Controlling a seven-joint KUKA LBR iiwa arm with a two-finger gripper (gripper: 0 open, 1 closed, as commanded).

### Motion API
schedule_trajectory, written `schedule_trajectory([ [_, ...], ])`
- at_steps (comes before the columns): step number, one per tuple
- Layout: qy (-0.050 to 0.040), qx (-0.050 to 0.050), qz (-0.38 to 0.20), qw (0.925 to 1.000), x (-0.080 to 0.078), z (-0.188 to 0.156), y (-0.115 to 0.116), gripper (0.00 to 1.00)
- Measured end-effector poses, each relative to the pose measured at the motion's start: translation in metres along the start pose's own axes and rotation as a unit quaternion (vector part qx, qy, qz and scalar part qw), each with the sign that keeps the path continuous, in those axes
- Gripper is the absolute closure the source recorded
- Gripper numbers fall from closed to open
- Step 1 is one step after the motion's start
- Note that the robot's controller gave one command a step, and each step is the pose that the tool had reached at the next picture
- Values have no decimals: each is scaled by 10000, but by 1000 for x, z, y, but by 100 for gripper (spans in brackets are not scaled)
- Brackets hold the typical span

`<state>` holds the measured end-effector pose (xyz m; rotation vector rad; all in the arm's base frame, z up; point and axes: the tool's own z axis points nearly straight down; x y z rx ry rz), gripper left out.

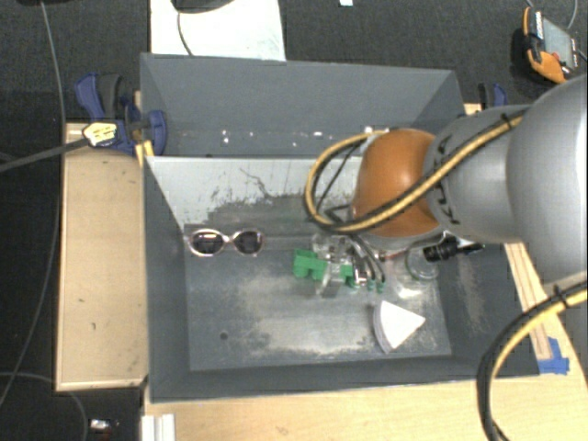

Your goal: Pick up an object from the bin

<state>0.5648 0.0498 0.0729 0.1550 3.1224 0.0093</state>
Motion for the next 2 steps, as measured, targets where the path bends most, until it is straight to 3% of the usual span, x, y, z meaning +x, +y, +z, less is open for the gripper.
schedule_trajectory([
  [1,-48,-4,57,10000,3,-98,5,100],
  [2,0,5,58,10000,-1,-149,1,100],
])
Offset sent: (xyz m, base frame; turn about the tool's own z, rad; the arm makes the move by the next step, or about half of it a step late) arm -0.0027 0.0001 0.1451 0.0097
